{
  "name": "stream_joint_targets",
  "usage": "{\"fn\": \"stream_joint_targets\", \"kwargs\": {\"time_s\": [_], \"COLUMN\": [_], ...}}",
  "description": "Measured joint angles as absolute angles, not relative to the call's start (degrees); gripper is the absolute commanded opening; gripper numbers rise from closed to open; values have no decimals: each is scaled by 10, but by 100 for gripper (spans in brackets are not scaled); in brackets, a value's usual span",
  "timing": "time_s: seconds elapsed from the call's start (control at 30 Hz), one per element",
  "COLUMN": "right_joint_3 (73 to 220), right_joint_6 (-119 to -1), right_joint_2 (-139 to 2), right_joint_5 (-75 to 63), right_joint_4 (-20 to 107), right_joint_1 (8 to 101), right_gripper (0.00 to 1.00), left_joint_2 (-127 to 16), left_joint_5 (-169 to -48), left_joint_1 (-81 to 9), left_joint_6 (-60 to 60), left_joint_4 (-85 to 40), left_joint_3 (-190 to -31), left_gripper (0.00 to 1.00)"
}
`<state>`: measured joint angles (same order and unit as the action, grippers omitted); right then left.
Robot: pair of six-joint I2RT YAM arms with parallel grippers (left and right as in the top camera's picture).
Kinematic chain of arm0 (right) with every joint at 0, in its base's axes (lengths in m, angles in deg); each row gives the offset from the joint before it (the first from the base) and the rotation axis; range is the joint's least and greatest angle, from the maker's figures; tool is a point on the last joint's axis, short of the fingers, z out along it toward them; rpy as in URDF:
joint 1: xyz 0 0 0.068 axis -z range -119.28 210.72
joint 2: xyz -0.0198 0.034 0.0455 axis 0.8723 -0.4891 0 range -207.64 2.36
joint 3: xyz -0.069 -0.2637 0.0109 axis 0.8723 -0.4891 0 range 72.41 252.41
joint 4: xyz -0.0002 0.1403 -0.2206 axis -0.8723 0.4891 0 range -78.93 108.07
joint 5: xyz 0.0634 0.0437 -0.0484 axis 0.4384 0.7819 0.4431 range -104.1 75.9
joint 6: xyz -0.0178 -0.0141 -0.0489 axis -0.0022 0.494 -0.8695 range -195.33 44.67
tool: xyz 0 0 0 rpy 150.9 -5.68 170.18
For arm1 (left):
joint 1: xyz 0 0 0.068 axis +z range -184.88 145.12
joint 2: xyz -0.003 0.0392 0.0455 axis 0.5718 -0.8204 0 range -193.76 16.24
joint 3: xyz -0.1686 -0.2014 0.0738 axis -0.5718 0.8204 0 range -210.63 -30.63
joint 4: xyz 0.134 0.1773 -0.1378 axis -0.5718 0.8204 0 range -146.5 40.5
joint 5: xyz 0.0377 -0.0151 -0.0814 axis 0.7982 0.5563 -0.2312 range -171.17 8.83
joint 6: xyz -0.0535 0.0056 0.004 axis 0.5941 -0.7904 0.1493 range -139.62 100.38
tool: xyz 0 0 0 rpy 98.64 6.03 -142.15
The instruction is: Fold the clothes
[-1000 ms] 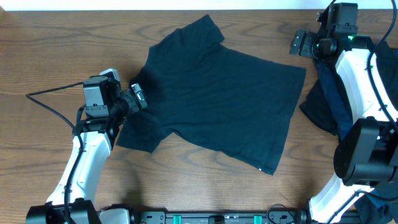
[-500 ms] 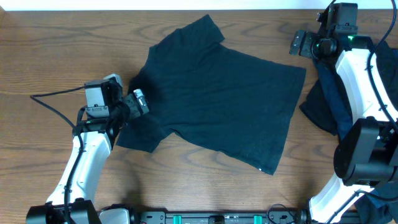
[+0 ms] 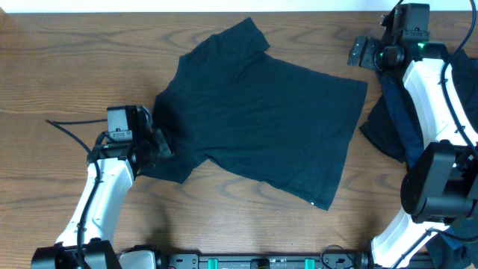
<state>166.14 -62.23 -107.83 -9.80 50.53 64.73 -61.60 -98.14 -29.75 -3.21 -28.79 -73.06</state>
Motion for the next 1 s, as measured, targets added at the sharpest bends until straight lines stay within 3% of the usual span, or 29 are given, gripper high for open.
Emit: {"fn": "stream_joint_targets", "kwargs": {"time_s": [0.37,1.0], "right_joint_3": [1661,1661], "right_joint_6": [-622,-621], "right_joint_2": [-1078,-1078], "right_joint_5": [-98,-93], "right_joint_4": [505,504], "right_joint_1": [647,647], "right_gripper": [99,99], "left_joint_2": [-616,-616], "left_joint_5": [-902,-893], "left_joint_1": [-298,-298], "left_joint_6": [-36,-36], "left_joint_4": [-242,-257], "left_joint_3": [-724,-724], "left_gripper": [56,57]}}
